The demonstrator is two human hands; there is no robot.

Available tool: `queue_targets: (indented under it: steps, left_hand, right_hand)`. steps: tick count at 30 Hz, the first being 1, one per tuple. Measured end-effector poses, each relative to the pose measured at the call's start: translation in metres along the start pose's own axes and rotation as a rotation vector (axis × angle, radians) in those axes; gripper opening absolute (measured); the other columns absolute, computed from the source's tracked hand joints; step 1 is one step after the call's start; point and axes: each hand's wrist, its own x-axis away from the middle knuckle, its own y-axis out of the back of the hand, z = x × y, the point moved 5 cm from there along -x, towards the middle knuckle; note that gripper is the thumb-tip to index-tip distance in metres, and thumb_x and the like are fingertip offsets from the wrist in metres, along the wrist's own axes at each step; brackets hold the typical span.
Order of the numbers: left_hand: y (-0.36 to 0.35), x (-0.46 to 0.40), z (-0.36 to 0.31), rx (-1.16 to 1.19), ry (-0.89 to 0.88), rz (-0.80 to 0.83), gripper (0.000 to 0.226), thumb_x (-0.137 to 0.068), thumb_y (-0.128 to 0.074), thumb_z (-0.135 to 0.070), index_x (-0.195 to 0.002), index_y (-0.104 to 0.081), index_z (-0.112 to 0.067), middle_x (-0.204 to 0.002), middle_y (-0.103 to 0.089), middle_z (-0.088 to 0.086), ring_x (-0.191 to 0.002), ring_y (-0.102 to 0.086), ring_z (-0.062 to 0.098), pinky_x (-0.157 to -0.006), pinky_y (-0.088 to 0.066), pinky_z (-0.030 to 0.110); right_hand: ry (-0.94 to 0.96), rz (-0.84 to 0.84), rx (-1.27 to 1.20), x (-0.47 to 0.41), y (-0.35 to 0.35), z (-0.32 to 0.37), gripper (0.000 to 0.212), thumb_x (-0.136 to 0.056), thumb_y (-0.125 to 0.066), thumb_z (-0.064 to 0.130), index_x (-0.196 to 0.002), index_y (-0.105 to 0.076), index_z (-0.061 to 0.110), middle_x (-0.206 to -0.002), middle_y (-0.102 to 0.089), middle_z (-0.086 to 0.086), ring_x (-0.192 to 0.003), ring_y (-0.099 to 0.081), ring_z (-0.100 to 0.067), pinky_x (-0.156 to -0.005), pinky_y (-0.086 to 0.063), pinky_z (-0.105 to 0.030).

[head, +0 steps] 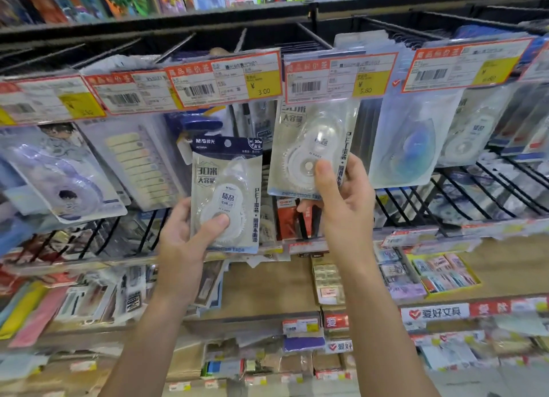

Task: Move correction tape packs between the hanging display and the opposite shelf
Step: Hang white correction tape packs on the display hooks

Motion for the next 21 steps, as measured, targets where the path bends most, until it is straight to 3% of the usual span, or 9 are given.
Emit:
queue_targets:
  steps: [2, 4, 9, 14, 17, 21]
  left_hand:
    - [0.002, 0.002, 0.001, -0.007, -0.005, -0.008, 0.052, -0.070, -0.078, -0.028, -0.120, -0.062, -0.021, -0.113, -0.075, 0.008, -0.105, -0.072, 0.029, -0.085, -0.059, 0.042]
    - [0.003, 0.004, 0.002, -0.013, -0.008, -0.021, 0.048, -0.071, -0.078, -0.023, -0.117, -0.063, -0.021, -0.109, -0.076, 0.006, -0.102, -0.073, 0.028, -0.081, -0.060, 0.037]
    - [0.003, 0.002, 0.001, -0.010, -0.011, -0.035, 0.037, -0.078, -0.067, -0.015, -0.114, -0.062, -0.019, -0.105, -0.076, 0.005, -0.099, -0.073, 0.026, -0.079, -0.062, 0.038]
    - [0.004, -0.001, -0.007, -0.014, -0.034, -0.043, 0.038, -0.079, -0.067, -0.015, -0.116, -0.061, -0.017, -0.107, -0.075, 0.007, -0.101, -0.073, 0.029, -0.081, -0.062, 0.041]
    - [0.004, -0.001, -0.009, -0.023, -0.048, -0.035, 0.036, -0.080, -0.067, -0.014, -0.115, -0.061, -0.018, -0.106, -0.075, 0.005, -0.099, -0.073, 0.027, -0.080, -0.062, 0.039]
    - [0.003, 0.001, -0.012, -0.031, -0.064, -0.027, 0.034, -0.079, -0.066, -0.013, -0.112, -0.061, -0.017, -0.101, -0.076, 0.003, -0.095, -0.073, 0.024, -0.075, -0.061, 0.033]
  right_hand:
    - [0.008, 0.016, -0.030, 0.000, 0.000, 0.000, 0.025, -0.103, -0.055, 0.028, -0.124, -0.056, 0.014, -0.117, -0.070, -0.011, -0.089, -0.069, -0.034, -0.062, -0.059, -0.032]
    - [0.022, 0.027, -0.025, 0.001, 0.001, -0.004, 0.022, -0.103, -0.055, 0.027, -0.122, -0.057, 0.015, -0.117, -0.069, -0.011, -0.080, -0.066, -0.039, -0.059, -0.059, -0.039]
    - [0.031, 0.027, 0.008, 0.005, 0.004, -0.013, 0.017, -0.102, -0.057, 0.031, -0.117, -0.058, 0.024, -0.115, -0.069, -0.008, -0.058, -0.064, -0.022, -0.058, -0.055, -0.052]
    - [0.055, 0.011, -0.016, 0.002, 0.008, -0.006, 0.017, -0.103, -0.056, 0.027, -0.118, -0.058, 0.022, -0.115, -0.069, -0.009, -0.062, -0.064, -0.031, -0.053, -0.056, -0.042]
    - [0.052, 0.007, -0.029, -0.003, 0.009, 0.001, 0.022, -0.103, -0.056, 0.025, -0.122, -0.057, 0.014, -0.114, -0.070, -0.009, -0.069, -0.064, -0.041, -0.055, -0.056, -0.049]
    - [0.028, 0.018, -0.058, -0.007, 0.006, 0.008, 0.023, -0.103, -0.056, 0.022, -0.123, -0.058, 0.010, -0.114, -0.071, -0.008, -0.086, -0.069, -0.030, -0.060, -0.060, -0.034]
